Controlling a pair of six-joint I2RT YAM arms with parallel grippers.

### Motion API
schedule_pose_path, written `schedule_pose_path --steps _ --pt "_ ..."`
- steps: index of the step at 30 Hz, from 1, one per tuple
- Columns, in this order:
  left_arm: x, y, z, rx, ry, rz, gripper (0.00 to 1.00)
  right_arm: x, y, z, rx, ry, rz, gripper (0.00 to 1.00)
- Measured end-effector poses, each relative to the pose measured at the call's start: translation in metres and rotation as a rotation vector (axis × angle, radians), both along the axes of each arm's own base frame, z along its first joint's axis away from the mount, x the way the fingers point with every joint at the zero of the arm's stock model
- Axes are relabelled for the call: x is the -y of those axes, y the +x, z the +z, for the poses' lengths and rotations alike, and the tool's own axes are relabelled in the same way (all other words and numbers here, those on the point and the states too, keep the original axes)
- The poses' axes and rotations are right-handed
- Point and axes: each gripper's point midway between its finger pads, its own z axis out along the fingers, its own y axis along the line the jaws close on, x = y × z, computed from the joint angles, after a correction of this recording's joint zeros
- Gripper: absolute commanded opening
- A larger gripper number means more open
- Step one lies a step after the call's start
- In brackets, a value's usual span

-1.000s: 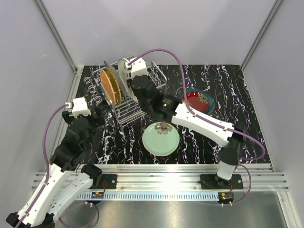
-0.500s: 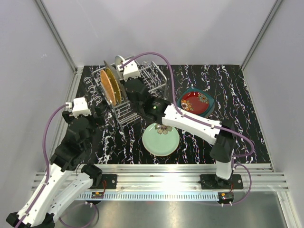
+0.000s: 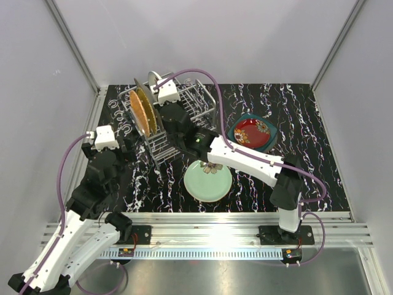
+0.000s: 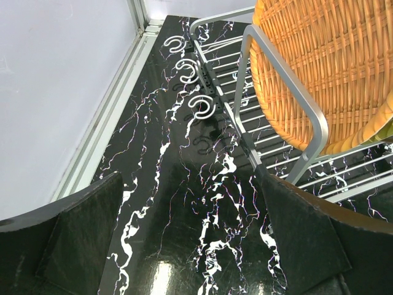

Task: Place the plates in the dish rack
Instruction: Insert the plate into the dish rack

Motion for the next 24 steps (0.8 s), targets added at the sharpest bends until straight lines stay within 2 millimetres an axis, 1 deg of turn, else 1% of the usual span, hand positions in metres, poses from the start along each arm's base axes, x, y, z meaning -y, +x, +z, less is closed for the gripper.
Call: schedule_pose_path --steps 3,5,6,10,16,19,20,24 --pt "0.000 0.000 0.000 0.000 0.000 0.000 0.99 -0.002 -0.002 -0.002 0.003 -0.003 0.004 0.08" --pt "0.000 0.000 0.000 0.000 0.000 0.000 0.99 -0.003 -0.002 -0.002 0.007 -0.006 0.006 0.08" --pt "0.000 0.000 0.000 0.000 0.000 -0.001 0.99 -0.003 -0.003 -0.003 0.007 -0.007 0.007 0.10" --pt "0.001 0.000 0.000 -0.001 -0.002 -0.007 0.99 -0.008 -0.005 -0.015 0.002 -0.033 0.012 0.15" --pt "0.002 0.000 0.000 -0.002 -0.003 -0.014 0.99 -0.009 -0.006 -0.015 0.007 -0.031 0.008 0.29" --pt "0.003 0.000 -0.001 -0.002 -0.003 -0.015 0.99 -0.009 -0.006 -0.014 0.011 -0.023 0.007 0.32" --pt "0.003 0.000 -0.001 -0.002 -0.004 -0.015 0.99 -0.009 -0.006 -0.013 0.012 -0.020 0.007 0.35" --pt "0.003 0.000 0.000 -0.002 -0.004 -0.016 0.99 -0.011 -0.006 -0.013 0.011 -0.009 0.014 0.39"
